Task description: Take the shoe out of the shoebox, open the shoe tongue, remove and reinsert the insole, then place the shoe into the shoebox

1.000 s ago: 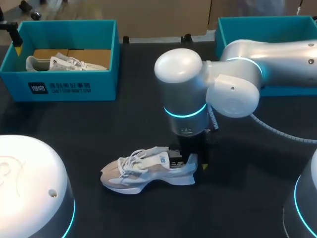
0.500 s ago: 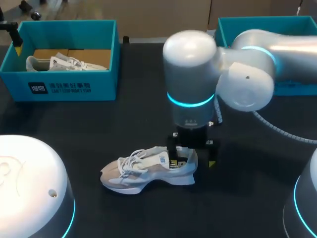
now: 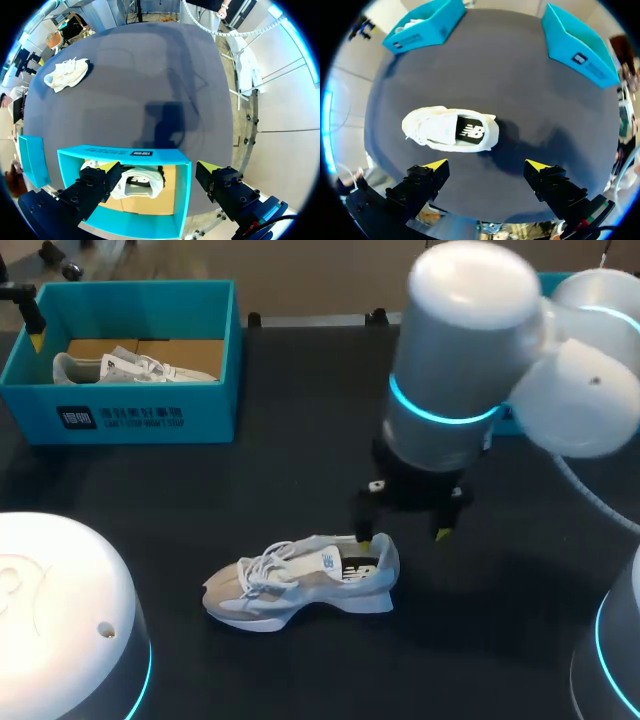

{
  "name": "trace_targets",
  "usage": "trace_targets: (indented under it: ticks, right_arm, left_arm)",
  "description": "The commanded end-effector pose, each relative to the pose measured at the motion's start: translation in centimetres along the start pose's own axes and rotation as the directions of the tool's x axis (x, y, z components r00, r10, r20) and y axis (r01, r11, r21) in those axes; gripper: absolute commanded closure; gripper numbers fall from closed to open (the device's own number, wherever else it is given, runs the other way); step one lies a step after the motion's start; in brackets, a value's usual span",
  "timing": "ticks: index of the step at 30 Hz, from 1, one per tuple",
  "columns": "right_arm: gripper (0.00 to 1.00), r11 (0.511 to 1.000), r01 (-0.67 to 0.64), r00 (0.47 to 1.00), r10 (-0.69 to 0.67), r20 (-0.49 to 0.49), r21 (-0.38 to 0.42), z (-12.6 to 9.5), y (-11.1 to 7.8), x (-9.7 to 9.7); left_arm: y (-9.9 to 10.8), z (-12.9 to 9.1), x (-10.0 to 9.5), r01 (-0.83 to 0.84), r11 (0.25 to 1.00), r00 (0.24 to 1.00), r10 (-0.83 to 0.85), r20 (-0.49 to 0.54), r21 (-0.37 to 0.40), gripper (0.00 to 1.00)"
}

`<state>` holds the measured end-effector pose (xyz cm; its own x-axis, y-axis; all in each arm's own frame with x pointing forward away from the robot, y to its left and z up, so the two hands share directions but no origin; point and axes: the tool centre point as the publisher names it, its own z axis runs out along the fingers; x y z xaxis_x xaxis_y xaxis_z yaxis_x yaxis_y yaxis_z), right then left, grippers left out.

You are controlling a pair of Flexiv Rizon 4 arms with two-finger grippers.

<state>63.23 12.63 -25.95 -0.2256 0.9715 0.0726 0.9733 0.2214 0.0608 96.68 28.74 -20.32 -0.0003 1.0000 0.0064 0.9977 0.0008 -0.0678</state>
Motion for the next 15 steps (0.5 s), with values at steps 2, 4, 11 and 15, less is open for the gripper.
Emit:
trace_targets:
  ticks: [2,4,11,15]
  right_arm:
    - [0.0,0.944,0.302,0.864,-0.33,-0.379,-0.135,-0.5,-0.7,-3.0]
    - [0.0,0.944,0.302,0.864,-0.33,-0.379,-0.135,-0.5,-0.7,-3.0]
    - [0.0,0.935,0.318,0.838,-0.354,-0.415,-0.157,0.6,-0.6,-2.8]
    - [0.0,0.809,0.444,0.651,-0.587,-0.482,-0.386,2.1,0.2,-4.1]
  left_arm:
    - [0.0,0.0,0.0,-0.001,1.0,1.0,0.001,-0.002,-0.001,0.0]
    - [0.0,0.0,0.0,-0.001,1.0,1.0,0.001,-0.002,-0.001,0.0]
    - [0.0,0.0,0.0,-0.001,1.0,1.0,0.001,-0.002,-0.001,0.0]
    - [0.0,0.0,0.0,-0.001,1.0,1.0,0.001,-0.002,-0.001,0.0]
